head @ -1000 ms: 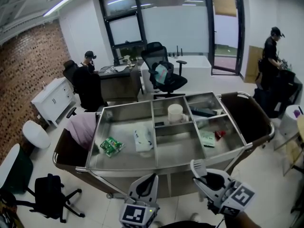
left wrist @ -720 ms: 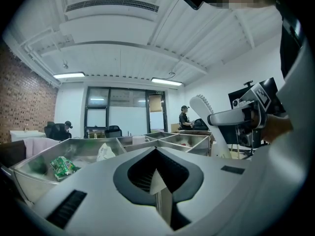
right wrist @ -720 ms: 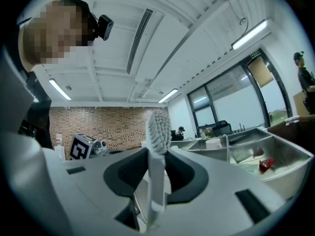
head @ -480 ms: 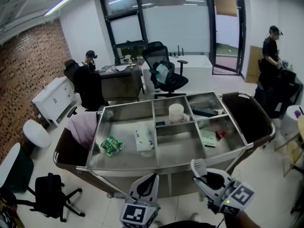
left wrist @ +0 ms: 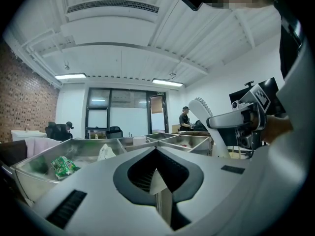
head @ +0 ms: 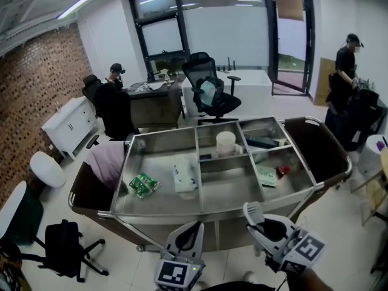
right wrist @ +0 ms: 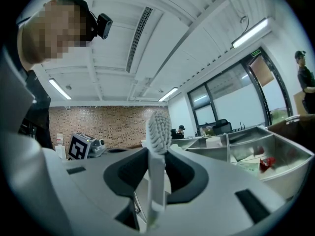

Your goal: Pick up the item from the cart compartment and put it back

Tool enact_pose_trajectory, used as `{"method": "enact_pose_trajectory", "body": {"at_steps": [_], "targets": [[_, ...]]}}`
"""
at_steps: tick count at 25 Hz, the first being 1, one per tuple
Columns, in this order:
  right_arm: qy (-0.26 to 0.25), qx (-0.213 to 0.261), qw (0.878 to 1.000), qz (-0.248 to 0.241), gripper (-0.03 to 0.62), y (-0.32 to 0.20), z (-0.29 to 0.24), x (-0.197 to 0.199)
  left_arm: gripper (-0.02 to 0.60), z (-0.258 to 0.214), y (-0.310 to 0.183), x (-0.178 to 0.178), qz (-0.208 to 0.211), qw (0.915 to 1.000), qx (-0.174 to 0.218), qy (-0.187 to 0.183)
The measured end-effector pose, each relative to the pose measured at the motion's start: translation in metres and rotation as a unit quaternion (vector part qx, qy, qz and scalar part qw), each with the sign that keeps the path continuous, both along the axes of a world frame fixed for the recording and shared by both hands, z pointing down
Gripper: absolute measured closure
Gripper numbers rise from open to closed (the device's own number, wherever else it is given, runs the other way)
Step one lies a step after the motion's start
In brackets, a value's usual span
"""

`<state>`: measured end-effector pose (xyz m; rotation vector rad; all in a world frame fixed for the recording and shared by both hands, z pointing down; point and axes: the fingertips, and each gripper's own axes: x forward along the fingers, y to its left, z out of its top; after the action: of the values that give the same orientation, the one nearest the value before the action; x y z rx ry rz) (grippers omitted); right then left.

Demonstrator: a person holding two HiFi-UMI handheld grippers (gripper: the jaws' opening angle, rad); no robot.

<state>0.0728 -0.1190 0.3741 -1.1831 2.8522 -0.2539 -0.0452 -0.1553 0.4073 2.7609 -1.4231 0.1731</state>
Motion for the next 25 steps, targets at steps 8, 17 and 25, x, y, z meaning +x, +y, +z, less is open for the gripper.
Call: {"method": "enact_pose_trajectory", "body": {"at_steps": [8, 17, 25], "targets": [[0.005, 0.002, 1.000, 0.000, 0.467, -0.002, -0.002, 0.000, 0.581, 0.002, 0.000, -0.001, -0.004, 1.0000, -0.004, 0.001], [0.024, 0.033, 0.999, 0.002, 0.467, -0.022, -0.024, 0.001, 0.581, 0.003, 0.002, -0.004, -0.007, 1.0000, -0.002, 0.005], [0.055, 0.069, 0.996, 0.009, 0.467, -0.064, -0.060, 0.004, 0.581, 0.006, 0.006, -0.007, -0.012, 0.9999, -0.005, 0.006]]}}
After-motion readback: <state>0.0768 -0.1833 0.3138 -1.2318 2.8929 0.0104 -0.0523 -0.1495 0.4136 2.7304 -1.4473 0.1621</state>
